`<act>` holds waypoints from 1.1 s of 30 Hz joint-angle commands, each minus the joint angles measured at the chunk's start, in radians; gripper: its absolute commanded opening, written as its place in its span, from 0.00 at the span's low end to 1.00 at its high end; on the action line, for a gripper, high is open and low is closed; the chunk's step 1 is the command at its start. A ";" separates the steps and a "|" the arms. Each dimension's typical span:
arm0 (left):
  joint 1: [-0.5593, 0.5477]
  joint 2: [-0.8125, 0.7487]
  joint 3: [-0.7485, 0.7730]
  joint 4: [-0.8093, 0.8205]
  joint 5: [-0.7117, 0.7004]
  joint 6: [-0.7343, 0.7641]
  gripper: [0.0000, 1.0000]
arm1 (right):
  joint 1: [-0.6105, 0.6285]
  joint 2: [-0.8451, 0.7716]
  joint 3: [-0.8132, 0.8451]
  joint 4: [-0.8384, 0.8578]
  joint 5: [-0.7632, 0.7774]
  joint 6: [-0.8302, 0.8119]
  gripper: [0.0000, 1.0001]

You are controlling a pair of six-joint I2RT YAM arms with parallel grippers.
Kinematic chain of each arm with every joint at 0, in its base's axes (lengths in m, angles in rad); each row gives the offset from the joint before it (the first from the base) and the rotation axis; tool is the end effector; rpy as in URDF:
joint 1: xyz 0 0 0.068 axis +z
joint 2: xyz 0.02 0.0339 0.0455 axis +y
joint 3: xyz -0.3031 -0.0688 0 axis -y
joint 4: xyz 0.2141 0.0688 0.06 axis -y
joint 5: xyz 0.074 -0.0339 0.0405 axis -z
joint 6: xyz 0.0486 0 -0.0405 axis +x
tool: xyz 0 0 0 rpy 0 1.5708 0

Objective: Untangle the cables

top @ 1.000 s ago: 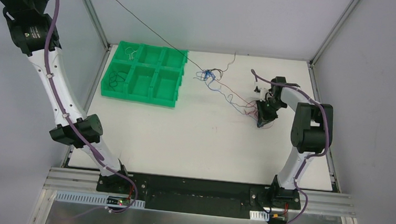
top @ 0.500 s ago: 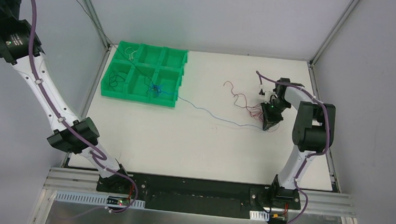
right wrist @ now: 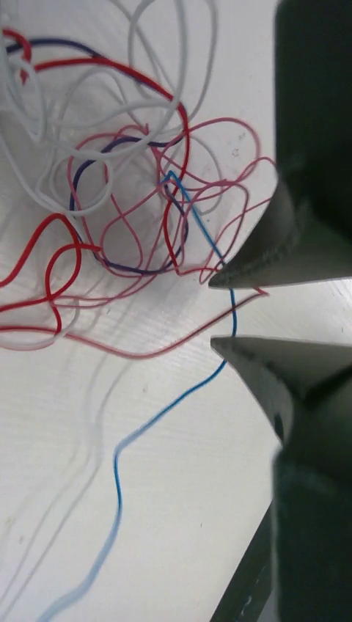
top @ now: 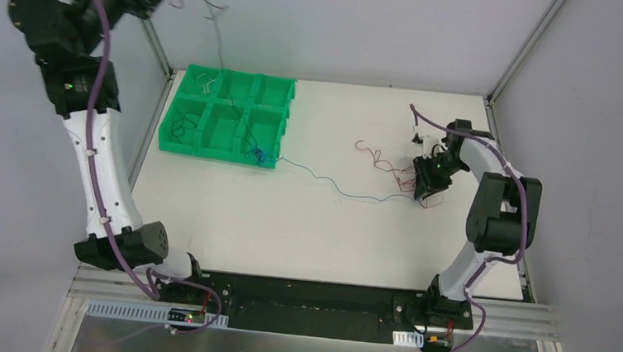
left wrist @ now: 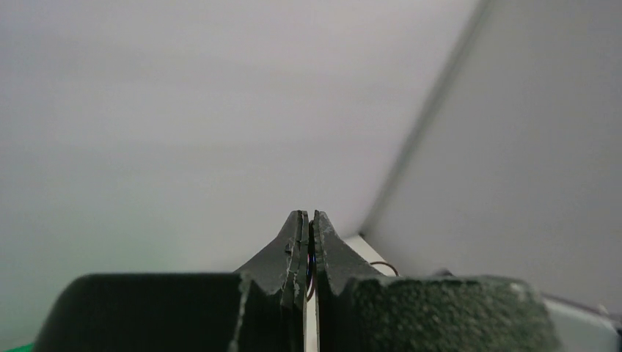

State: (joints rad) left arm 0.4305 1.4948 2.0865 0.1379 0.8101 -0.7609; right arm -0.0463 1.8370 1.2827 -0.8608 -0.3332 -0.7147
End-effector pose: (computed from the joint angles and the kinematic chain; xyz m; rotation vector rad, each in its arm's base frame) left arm 0.2159 0.0604 0.6566 0.1870 1.0988 -0.6361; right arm 0.3323 0.0005 0.2258 -0.9710 2.6823 0.3627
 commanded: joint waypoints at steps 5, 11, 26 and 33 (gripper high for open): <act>-0.554 -0.156 -0.238 0.007 0.078 0.124 0.00 | 0.000 -0.196 0.057 -0.013 -0.143 -0.126 0.63; -0.583 -0.145 -0.196 -0.096 0.047 0.212 0.00 | 0.042 -0.350 -0.018 0.170 -0.303 0.018 0.99; -0.496 -0.253 -0.478 -0.238 -0.013 0.276 0.00 | 0.591 -0.242 -0.231 0.725 -0.295 0.144 0.92; -0.439 -0.267 -0.498 -0.248 -0.049 0.265 0.00 | 0.682 -0.038 -0.159 0.798 -0.171 0.230 0.90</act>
State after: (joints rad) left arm -0.0475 1.2751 1.5871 -0.1368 0.7979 -0.5045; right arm 0.6128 1.7245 1.0630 -0.1688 -0.5659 -0.5545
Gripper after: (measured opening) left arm 0.018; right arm 0.918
